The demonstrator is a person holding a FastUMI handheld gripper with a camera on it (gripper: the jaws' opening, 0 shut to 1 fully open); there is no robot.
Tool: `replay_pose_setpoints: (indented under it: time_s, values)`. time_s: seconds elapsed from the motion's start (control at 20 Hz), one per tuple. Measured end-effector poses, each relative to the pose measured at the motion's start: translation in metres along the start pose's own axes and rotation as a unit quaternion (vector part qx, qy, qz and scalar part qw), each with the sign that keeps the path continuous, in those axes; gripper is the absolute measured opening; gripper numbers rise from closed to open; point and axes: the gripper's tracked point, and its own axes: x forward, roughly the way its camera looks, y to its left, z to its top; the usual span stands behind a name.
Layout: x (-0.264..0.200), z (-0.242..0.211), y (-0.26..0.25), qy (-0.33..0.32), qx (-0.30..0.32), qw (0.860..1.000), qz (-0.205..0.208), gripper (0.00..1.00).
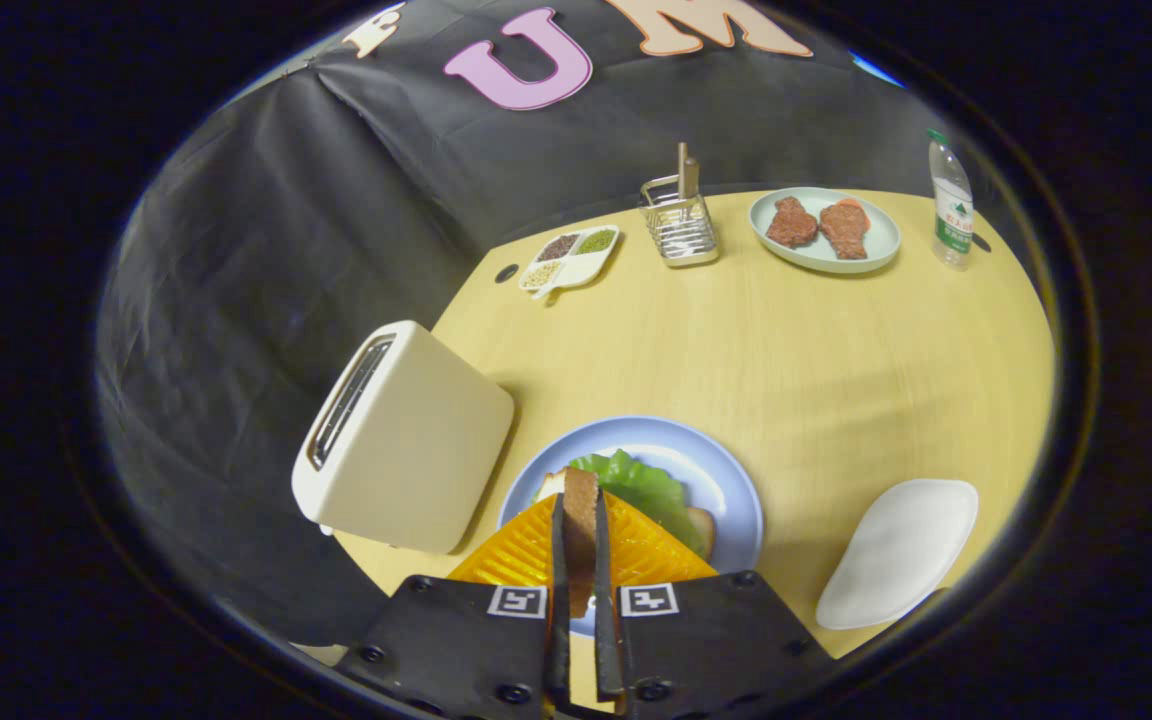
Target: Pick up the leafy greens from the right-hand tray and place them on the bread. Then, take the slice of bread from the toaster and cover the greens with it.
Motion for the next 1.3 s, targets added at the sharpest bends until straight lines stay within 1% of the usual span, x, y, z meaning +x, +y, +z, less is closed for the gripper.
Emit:
replay_pose_setpoints:
  time_s: [0.15, 0.3, 0.4, 0.55, 0.65, 0.85, 1.0, 1.15, 1.3]
  values:
    - [-0.002, -0.007, -0.010, 0.007, -0.007, 1.000, -0.017, 0.24]
    - [-0.005, -0.008, -0.023, 0.008, -0.012, 0.999, -0.033, 0.47]
    - [-0.007, -0.009, -0.025, 0.005, -0.017, 0.999, -0.033, 0.63]
    - [-0.013, -0.003, -0.029, -0.012, -0.030, 0.999, -0.042, 0.86]
    - [-0.022, 0.003, -0.024, -0.030, -0.039, 0.998, -0.036, 1.00]
    - [-0.051, 0.015, -0.021, -0.073, -0.068, 0.994, -0.038, 1.00]
    - [-0.078, 0.024, -0.020, -0.116, -0.087, 0.988, -0.048, 1.00]
    - [-0.110, 0.038, -0.020, -0.175, -0.102, 0.977, -0.060, 1.00]
    - [-0.151, 0.056, -0.025, -0.245, -0.110, 0.959, -0.085, 1.00]
